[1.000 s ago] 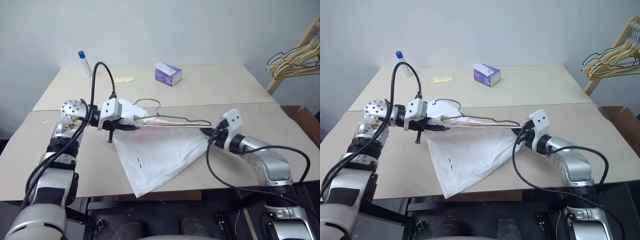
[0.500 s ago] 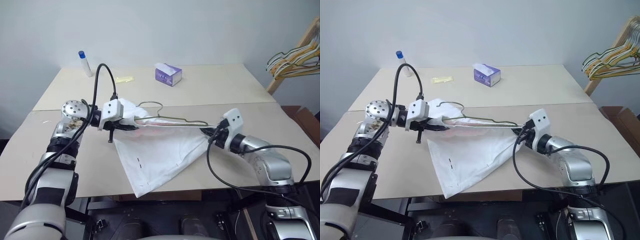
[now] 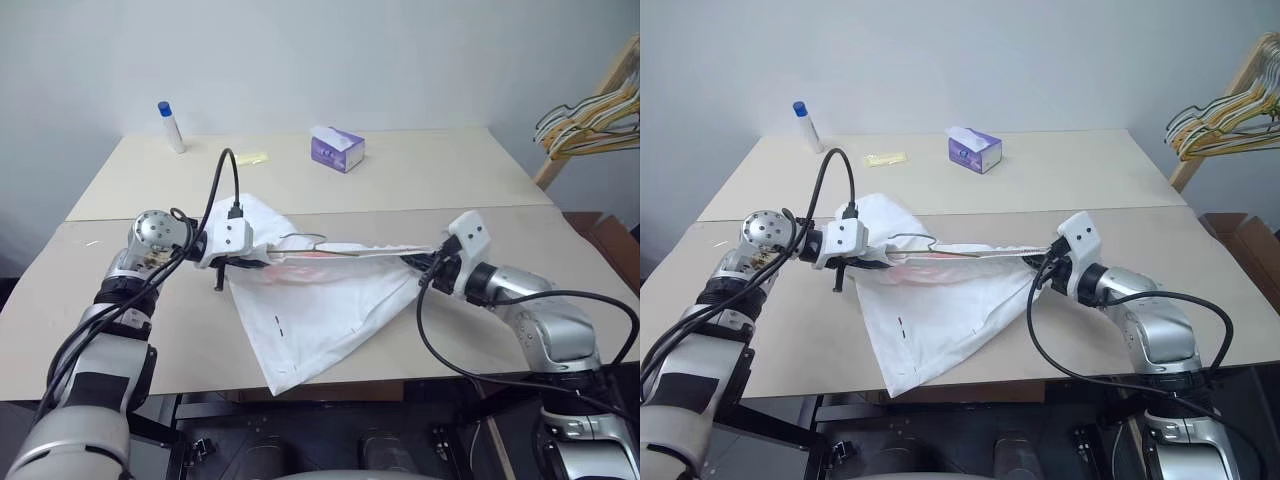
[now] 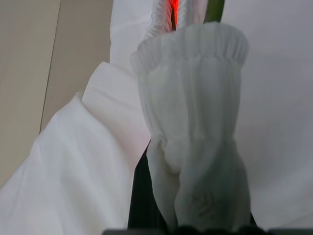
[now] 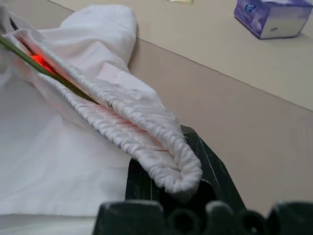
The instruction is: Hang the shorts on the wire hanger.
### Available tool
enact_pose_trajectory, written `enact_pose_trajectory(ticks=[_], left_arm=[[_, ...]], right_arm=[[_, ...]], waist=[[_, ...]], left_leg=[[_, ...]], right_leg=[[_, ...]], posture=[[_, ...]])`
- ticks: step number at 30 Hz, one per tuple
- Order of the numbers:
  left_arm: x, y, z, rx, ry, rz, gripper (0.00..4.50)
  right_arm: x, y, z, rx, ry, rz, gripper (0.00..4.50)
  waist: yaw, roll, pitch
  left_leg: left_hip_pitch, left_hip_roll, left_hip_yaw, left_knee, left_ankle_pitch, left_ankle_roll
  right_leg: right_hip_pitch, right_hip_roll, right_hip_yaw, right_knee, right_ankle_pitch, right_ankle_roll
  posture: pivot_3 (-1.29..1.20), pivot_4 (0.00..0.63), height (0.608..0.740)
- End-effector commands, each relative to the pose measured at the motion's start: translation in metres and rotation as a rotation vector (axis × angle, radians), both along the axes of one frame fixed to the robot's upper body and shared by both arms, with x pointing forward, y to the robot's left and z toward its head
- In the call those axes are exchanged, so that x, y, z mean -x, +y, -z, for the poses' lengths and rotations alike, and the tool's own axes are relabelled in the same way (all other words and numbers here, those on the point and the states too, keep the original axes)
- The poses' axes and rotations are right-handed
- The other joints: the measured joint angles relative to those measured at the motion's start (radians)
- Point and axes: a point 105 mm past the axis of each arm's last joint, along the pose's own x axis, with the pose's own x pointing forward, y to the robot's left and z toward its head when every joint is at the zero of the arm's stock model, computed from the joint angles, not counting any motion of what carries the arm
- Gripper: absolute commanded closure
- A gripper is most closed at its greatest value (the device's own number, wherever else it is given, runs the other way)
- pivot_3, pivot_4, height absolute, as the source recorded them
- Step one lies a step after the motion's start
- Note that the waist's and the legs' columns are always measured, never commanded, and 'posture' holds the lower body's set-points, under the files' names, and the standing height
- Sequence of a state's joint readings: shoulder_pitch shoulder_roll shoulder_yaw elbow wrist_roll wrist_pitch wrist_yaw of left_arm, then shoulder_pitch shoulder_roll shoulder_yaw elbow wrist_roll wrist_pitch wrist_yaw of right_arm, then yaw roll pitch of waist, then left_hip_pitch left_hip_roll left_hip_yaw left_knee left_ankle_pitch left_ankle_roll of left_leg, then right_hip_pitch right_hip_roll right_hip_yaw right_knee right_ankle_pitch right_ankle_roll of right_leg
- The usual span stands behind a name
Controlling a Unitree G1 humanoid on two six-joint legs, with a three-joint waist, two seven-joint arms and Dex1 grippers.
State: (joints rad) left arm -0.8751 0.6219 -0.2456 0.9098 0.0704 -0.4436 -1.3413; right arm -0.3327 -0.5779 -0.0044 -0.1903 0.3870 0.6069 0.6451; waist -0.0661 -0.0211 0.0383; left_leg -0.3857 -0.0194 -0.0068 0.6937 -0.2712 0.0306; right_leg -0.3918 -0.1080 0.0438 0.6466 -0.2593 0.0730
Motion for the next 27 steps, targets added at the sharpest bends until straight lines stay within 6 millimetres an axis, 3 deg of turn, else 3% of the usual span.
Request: enact_pose_trajectory(ticks=[1,6,10,16,19,25,27], left_arm=[[-0.010,-0.001,-0.016,0.039,0.006,-0.052,4.50],[-0.013,-0.022,-0.032,0.174,0.046,-0.035,4.50],[-0.014,-0.024,-0.036,0.177,0.043,-0.031,4.50],[-0.016,-0.021,-0.042,0.195,0.035,-0.049,4.50],[-0.015,-0.020,-0.044,0.197,0.033,-0.041,4.50],[-0.013,-0.021,-0.048,0.198,0.030,-0.023,4.50],[-0.011,-0.023,-0.048,0.203,0.033,-0.007,4.50]], right_arm=[[0.006,0.011,-0.035,0.044,-0.155,-0.046,4.48],[0.019,0.039,-0.037,0.044,-0.175,-0.166,4.48],[0.015,0.042,-0.027,0.113,-0.172,-0.171,3.32],[0.015,0.035,-0.018,0.207,-0.153,-0.159,1.21],[0.021,0.022,-0.031,0.221,-0.172,-0.174,0.15],[0.036,0.007,-0.086,0.148,-0.231,-0.274,0.04],[0.031,0.005,-0.092,0.207,-0.225,-0.302,0.04]], waist=[[0.000,0.000,0.000],[0.001,0.000,0.000],[-0.002,0.000,0.000],[-0.001,0.000,0.000],[0.000,0.000,0.000],[0.008,-0.001,0.000],[0.007,-0.001,0.000]], left_leg=[[0.000,0.000,0.000,0.000,0.000,0.000],[-0.001,0.000,0.000,0.000,0.000,0.000],[-0.001,0.000,0.000,0.001,0.000,0.000],[-0.001,0.000,0.000,0.001,0.000,0.000],[-0.001,0.000,0.000,0.001,0.000,0.000],[-0.001,0.000,0.000,0.001,0.000,0.000],[0.000,0.000,0.000,0.001,0.000,0.000]], right_leg=[[0.000,0.000,0.000,0.000,0.000,0.000],[0.000,0.000,-0.001,0.000,0.000,0.000],[0.000,0.000,-0.001,0.000,0.000,0.000],[0.000,0.000,-0.001,0.000,0.000,0.000],[0.000,0.000,-0.001,0.000,0.000,0.000],[0.000,0.000,-0.001,-0.001,0.000,0.000],[0.000,0.000,0.000,-0.001,0.000,0.000]], posture=[[-0.07,0.000,0.740],[-0.07,0.000,0.740],[-0.08,0.000,0.740],[-0.07,0.000,0.740],[-0.07,0.000,0.740],[-0.06,0.000,0.740],[-0.07,0.000,0.740]])
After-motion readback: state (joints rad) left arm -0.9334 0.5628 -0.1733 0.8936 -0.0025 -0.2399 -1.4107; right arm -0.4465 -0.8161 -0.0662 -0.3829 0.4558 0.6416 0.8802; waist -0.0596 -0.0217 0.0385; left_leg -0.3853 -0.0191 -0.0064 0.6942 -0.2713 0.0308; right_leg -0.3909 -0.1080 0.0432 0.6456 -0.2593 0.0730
